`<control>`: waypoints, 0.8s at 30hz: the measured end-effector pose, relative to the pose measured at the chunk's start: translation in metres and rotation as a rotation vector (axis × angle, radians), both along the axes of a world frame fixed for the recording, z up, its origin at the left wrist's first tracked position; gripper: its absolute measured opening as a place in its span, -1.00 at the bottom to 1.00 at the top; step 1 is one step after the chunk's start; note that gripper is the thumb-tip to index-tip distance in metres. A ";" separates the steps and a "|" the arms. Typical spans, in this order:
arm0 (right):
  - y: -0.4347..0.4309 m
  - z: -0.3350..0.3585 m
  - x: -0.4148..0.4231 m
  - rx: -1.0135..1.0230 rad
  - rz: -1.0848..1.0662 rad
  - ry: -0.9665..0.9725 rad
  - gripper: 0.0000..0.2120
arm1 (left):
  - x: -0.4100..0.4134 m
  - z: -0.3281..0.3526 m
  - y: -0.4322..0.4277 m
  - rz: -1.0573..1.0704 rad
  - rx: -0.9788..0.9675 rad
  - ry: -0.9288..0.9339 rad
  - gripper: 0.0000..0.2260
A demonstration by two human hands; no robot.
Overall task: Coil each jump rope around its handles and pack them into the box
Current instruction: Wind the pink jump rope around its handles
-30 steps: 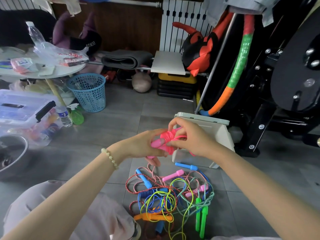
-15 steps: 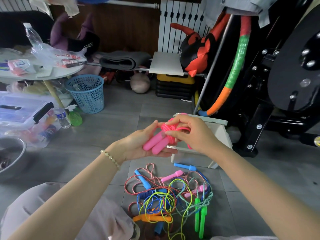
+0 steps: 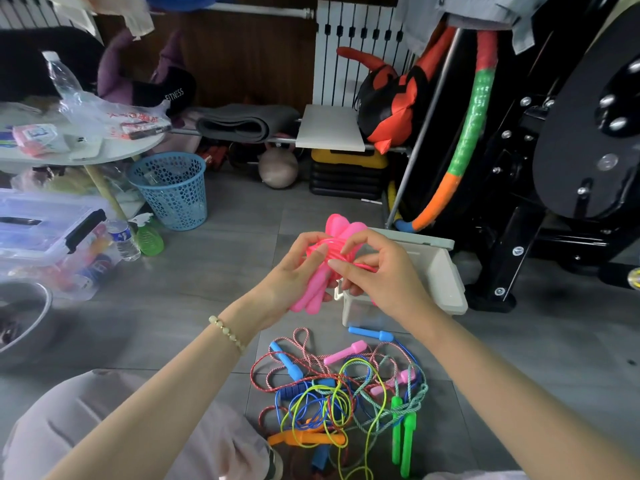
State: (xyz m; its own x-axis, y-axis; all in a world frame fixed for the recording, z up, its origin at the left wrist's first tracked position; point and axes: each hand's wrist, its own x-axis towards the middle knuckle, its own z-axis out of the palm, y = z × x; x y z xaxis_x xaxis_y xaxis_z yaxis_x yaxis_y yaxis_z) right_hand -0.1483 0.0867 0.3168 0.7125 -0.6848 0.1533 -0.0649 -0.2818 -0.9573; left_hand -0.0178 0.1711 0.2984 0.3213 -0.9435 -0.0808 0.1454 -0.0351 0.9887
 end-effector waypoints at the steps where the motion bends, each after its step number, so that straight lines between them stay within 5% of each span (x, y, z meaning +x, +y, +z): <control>1: 0.001 0.000 0.000 0.046 -0.011 -0.007 -0.80 | -0.001 0.000 0.001 0.017 -0.006 -0.025 -0.82; 10: 0.009 0.009 -0.004 0.444 0.005 -0.088 -0.88 | -0.007 0.000 0.004 0.090 -0.026 -0.072 -0.85; 18: 0.012 0.010 -0.005 0.157 -0.140 -0.103 -0.80 | -0.010 -0.003 0.003 0.108 -0.019 -0.123 -0.91; 24: 0.013 0.013 -0.004 0.153 -0.226 -0.149 -0.75 | -0.015 0.003 0.004 0.110 -0.025 -0.160 -0.89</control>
State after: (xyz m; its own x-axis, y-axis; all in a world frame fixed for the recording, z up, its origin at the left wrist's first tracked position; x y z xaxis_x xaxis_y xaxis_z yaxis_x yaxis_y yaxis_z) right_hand -0.1520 0.0997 0.3302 0.5171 -0.8463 0.1279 0.0351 -0.1284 -0.9911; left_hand -0.0332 0.1748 0.3012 0.4296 -0.9030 0.0030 -0.0124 -0.0026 0.9999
